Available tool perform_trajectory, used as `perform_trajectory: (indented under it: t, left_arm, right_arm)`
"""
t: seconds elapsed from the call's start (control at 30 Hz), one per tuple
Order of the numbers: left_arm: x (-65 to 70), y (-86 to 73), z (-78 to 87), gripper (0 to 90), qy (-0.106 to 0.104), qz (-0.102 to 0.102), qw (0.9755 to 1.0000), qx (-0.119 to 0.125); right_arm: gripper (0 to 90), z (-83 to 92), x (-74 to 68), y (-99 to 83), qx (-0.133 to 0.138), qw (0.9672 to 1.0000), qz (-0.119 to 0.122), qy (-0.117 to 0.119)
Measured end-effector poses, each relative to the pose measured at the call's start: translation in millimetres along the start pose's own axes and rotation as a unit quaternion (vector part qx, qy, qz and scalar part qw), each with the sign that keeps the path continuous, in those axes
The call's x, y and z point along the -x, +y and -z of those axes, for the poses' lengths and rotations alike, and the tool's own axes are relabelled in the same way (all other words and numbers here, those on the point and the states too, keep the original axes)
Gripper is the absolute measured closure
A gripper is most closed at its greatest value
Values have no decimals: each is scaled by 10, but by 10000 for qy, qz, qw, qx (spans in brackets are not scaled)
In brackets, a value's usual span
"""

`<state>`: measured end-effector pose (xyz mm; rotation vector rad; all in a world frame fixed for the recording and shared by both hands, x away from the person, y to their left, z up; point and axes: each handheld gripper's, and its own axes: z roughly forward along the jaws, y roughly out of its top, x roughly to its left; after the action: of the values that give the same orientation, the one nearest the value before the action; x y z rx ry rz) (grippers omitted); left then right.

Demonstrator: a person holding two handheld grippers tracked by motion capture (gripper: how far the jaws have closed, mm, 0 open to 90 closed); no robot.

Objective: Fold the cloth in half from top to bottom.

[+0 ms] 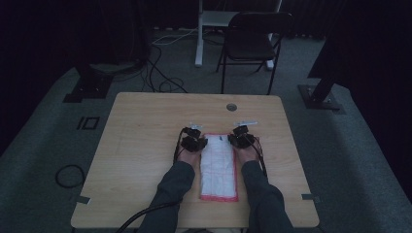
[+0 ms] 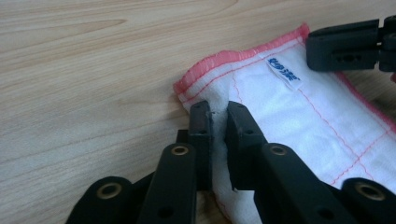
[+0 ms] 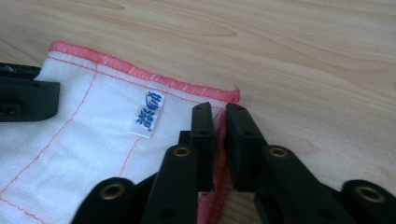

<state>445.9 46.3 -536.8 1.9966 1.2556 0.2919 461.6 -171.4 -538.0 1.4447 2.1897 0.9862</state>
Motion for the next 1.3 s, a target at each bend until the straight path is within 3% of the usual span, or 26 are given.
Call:
perform_trajectory:
  t: [0.37, 0.6, 0.93, 1.03, 1.13, 1.3]
  left_arm:
    - [-9, 78, 104, 851, 8, -79, 9997, 241]
    - [-16, 134, 184, 851, -37, -112, 9993, 353]
    - [18, 150, 208, 855, -36, -207, 9991, 366]
    - [2, 139, 196, 854, -4, -164, 9993, 329]
    - [-26, 125, 184, 854, 39, -114, 9995, 289]
    - [-58, 111, 175, 852, 79, -73, 9996, 262]
  right_arm:
    - [870, 87, -18, 31, 331, 9993, 144, -10]
    - [886, 189, -35, 76, 582, 9982, 108, 47]
    - [887, 188, 1, 31, 565, 9983, 24, 126]
    - [830, 106, 20, 25, 360, 9992, -99, 136]
    - [709, 8, 24, 4, 166, 9996, -231, 79]
    - [600, -52, -10, 12, 159, 9996, -246, 11]
